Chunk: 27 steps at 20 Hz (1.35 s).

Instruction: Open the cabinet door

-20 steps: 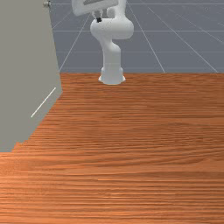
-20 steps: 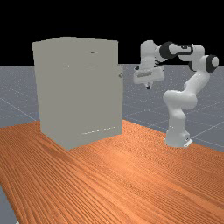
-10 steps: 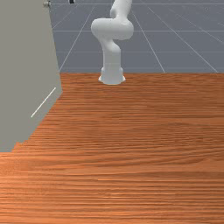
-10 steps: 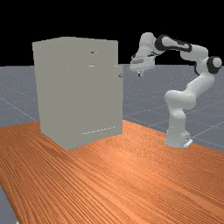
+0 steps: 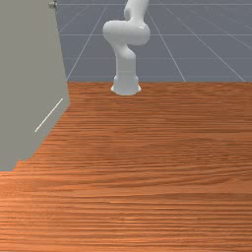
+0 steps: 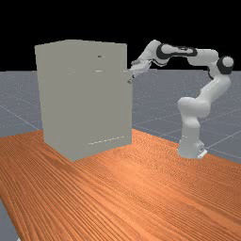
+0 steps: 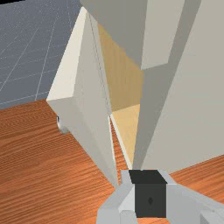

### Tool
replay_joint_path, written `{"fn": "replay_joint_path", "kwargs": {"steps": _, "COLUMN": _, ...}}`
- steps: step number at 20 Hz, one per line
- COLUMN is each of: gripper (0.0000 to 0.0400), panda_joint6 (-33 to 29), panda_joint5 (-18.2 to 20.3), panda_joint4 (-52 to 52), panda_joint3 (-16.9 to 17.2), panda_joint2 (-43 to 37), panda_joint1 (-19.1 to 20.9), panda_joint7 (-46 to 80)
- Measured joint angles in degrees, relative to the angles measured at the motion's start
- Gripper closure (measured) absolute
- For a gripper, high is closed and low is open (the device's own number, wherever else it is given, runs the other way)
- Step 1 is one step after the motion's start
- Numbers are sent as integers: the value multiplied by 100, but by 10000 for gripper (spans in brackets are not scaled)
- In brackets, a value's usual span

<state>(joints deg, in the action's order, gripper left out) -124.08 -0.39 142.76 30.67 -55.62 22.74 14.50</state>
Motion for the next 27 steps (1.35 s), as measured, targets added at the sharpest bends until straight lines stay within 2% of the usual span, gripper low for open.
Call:
{"fn": "replay_joint_path", "kwargs": {"steps": 2, "gripper": 400, "panda_joint6": -778, "panda_joint5": 31, "panda_joint4": 85, "panda_joint3": 176, "panda_joint2": 144, "panda_joint1": -23, "panda_joint7": -23}}
{"fn": "replay_joint_path", "kwargs": {"steps": 5, "gripper": 400, "panda_joint6": -1540, "panda_joint5": 57, "panda_joint4": 317, "panda_joint3": 225, "panda_joint2": 287, "panda_joint1": -93, "panda_joint7": -18}}
{"fn": "replay_joint_path", "kwargs": {"steps": 12, "gripper": 400, "panda_joint6": -3066, "panda_joint5": 166, "panda_joint4": 1051, "panda_joint3": 39, "panda_joint2": 138, "panda_joint1": 36, "panda_joint7": 244}}
{"fn": "replay_joint_path", "kwargs": {"steps": 13, "gripper": 371, "panda_joint6": -3196, "panda_joint5": 184, "panda_joint4": 1157, "panda_joint3": -81, "panda_joint2": 110, "panda_joint1": 63, "panda_joint7": 344}}
{"fn": "replay_joint_path", "kwargs": {"steps": 14, "gripper": 298, "panda_joint6": -3264, "panda_joint5": 216, "panda_joint4": 1264, "panda_joint3": -247, "panda_joint2": 57, "panda_joint1": 105, "panda_joint7": 476}}
{"fn": "replay_joint_path", "kwargs": {"steps": 15, "gripper": 247, "panda_joint6": -3308, "panda_joint5": 267, "panda_joint4": 1348, "panda_joint3": -445, "panda_joint2": 21, "panda_joint1": 160, "panda_joint7": 644}}
{"fn": "replay_joint_path", "kwargs": {"steps": 16, "gripper": 375, "panda_joint6": -3337, "panda_joint5": 273, "panda_joint4": 1399, "panda_joint3": -678, "panda_joint2": 23, "panda_joint1": 138, "panda_joint7": 784}}
{"fn": "replay_joint_path", "kwargs": {"steps": 17, "gripper": 400, "panda_joint6": -3350, "panda_joint5": 251, "panda_joint4": 1453, "panda_joint3": -919, "panda_joint2": -46, "panda_joint1": 214, "panda_joint7": 968}}
{"fn": "replay_joint_path", "kwargs": {"steps": 21, "gripper": 400, "panda_joint6": -3611, "panda_joint5": 280, "panda_joint4": 1670, "panda_joint3": -1672, "panda_joint2": -143, "panda_joint1": 767, "panda_joint7": 1492}}
{"fn": "replay_joint_path", "kwargs": {"steps": 23, "gripper": 400, "panda_joint6": -3674, "panda_joint5": 296, "panda_joint4": 1765, "panda_joint3": -1998, "panda_joint2": -224, "panda_joint1": 877, "panda_joint7": 1671}}
{"fn": "replay_joint_path", "kwargs": {"steps": 25, "gripper": 400, "panda_joint6": -3672, "panda_joint5": 392, "panda_joint4": 1877, "panda_joint3": -2589, "panda_joint2": -338, "panda_joint1": 1224, "panda_joint7": 2049}}
{"fn": "replay_joint_path", "kwargs": {"steps": 26, "gripper": 400, "panda_joint6": -3644, "panda_joint5": 441, "panda_joint4": 1917, "panda_joint3": -2928, "panda_joint2": -409, "panda_joint1": 1153, "panda_joint7": 2224}}
{"fn": "replay_joint_path", "kwargs": {"steps": 27, "gripper": 379, "panda_joint6": -3607, "panda_joint5": 496, "panda_joint4": 2057, "panda_joint3": -3303, "panda_joint2": -778, "panda_joint1": 761, "panda_joint7": 2380}}
